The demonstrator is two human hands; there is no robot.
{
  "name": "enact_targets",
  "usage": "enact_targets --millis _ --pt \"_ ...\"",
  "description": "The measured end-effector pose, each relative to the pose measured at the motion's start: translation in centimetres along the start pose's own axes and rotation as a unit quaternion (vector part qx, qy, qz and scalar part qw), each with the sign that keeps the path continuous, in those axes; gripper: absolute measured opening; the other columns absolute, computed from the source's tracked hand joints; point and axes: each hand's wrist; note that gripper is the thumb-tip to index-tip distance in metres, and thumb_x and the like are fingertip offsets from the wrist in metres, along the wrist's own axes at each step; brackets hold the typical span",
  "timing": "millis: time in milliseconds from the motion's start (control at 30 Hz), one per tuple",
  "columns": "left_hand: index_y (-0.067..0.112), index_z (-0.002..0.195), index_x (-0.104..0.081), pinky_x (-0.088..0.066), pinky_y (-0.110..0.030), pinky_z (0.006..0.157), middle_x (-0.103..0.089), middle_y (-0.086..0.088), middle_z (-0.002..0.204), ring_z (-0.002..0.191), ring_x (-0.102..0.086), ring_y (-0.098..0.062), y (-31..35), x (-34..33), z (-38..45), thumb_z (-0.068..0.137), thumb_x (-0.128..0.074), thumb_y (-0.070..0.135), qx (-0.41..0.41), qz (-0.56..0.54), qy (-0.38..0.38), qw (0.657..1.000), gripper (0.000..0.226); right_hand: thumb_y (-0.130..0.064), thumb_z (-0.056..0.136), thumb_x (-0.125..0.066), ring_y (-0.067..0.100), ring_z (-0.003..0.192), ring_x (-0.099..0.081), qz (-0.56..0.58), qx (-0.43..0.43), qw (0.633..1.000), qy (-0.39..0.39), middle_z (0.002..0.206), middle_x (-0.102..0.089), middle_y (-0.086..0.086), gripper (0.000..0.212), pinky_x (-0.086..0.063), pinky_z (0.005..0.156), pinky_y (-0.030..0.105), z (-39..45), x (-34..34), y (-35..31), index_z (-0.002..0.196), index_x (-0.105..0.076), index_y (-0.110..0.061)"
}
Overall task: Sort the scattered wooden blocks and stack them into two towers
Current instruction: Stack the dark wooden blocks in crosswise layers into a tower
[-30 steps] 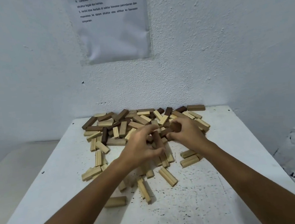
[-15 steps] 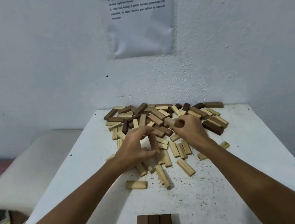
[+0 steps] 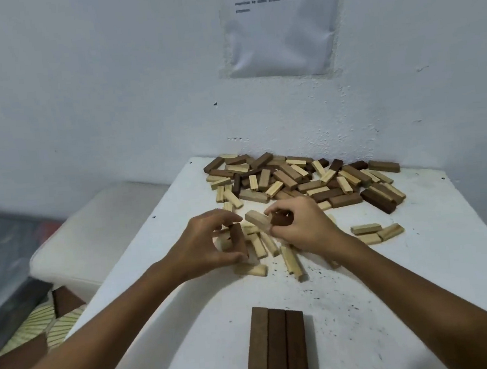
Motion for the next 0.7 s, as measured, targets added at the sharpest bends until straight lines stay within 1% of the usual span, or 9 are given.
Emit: enact_targets --millis 67,100,167,267,400,467,567,633,700 --pt "0.021 0.115 -0.066 -0.049 -0.017 0.081 -0.066 0.010 0.108 0.097 -0.060 -0.003 -0.9 1.3 -2.0 0.059 -0.079 0.051 0.029 0.014 0.017 0.999 0.065 -0.012 0.079 -0.073 0.009 0.082 -0.061 -0.018 0.021 0.998 -0.050 0.091 -0.064 -0.003 0.023 -0.049 0.060 0.015 0.8 -1.5 -1.6 0.102 -0.071 -0.016" --pt "0.022 0.114 -0.066 -0.047 -0.014 0.081 -0.067 0.012 0.107 0.098 -0.059 0.000 -1.2 2.0 -3.1 0.058 -0.077 0.053 0.049 0.021 0.024 0.998 0.065 -0.013 0.079 -0.072 0.009 0.080 -0.061 -0.028 0.037 0.996 -0.076 0.090 -0.064 -0.003 0.021 -0.051 0.060 0.018 1.1 -2.3 -2.6 0.099 -0.071 -0.016" --pt "0.024 0.111 -0.068 -0.043 -0.010 0.082 -0.067 0.017 0.105 0.098 -0.058 0.005 -1.9 3.1 -5.1 0.055 -0.075 0.054 0.088 0.036 0.039 0.995 0.063 -0.015 0.078 -0.072 0.009 0.079 -0.060 -0.054 0.074 0.988 -0.123 0.086 -0.064 -0.004 0.017 -0.050 0.065 0.026 1.8 -3.9 -4.1 0.095 -0.072 -0.014" --pt "0.024 0.105 -0.070 -0.038 -0.005 0.082 -0.066 0.020 0.100 0.096 -0.056 0.010 -2.7 4.2 -7.9 0.053 -0.072 0.055 0.131 0.051 0.055 0.989 0.061 -0.018 0.078 -0.070 0.009 0.083 -0.060 -0.082 0.106 0.973 -0.186 0.089 -0.066 -0.005 0.021 -0.051 0.071 0.026 2.3 -6.1 -5.9 0.098 -0.073 -0.013" --pt "0.024 0.099 -0.070 -0.035 -0.003 0.079 -0.065 0.021 0.095 0.094 -0.055 0.010 -3.2 5.1 -10.6 0.053 -0.071 0.054 0.157 0.068 0.070 0.983 0.055 -0.045 0.071 -0.059 0.009 0.085 -0.062 -0.094 0.117 0.956 -0.250 0.093 -0.069 -0.003 0.043 -0.054 0.076 0.030 2.1 -8.3 -7.6 0.097 -0.072 -0.014" --pt "0.024 0.097 -0.071 -0.036 -0.003 0.078 -0.066 0.021 0.094 0.093 -0.057 0.008 -3.4 5.4 -11.6 0.054 -0.073 0.053 0.162 0.067 0.076 0.981 0.052 -0.041 0.075 -0.061 0.010 0.084 -0.062 -0.104 0.130 0.949 -0.268 0.091 -0.069 -0.003 0.035 -0.054 0.076 0.031 2.1 -9.3 -7.8 0.095 -0.072 -0.014" --pt "0.024 0.093 -0.070 -0.038 -0.007 0.079 -0.067 0.019 0.092 0.091 -0.059 0.004 -3.4 5.4 -12.3 0.056 -0.075 0.048 0.163 0.052 0.087 0.981 0.045 -0.021 0.079 -0.065 0.013 0.083 -0.062 -0.121 0.141 0.944 -0.273 0.088 -0.068 -0.003 0.014 -0.053 0.073 0.030 2.2 -10.4 -7.6 0.092 -0.069 -0.017" --pt "0.022 0.091 -0.071 -0.039 -0.009 0.078 -0.068 0.016 0.091 0.090 -0.060 0.001 -3.4 5.2 -12.6 0.057 -0.076 0.046 0.163 0.047 0.093 0.981 0.043 -0.020 0.077 -0.068 0.014 0.083 -0.061 -0.133 0.135 0.939 -0.286 0.089 -0.066 -0.004 0.016 -0.054 0.072 0.033 2.2 -10.8 -7.5 0.093 -0.067 -0.021" --pt "0.019 0.089 -0.072 -0.043 -0.013 0.079 -0.069 0.013 0.093 0.090 -0.061 -0.001 -3.3 5.1 -12.7 0.058 -0.076 0.044 0.164 0.037 0.102 0.980 0.041 -0.028 0.076 -0.074 0.012 0.085 -0.060 -0.136 0.123 0.932 -0.312 0.095 -0.065 -0.005 0.026 -0.054 0.075 0.033 2.1 -10.8 -7.7 0.100 -0.067 -0.022"
Point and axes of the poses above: each hand's wrist, its own z-axis towards the middle knuckle, its own x-axis out of the back of the hand, y = z × x
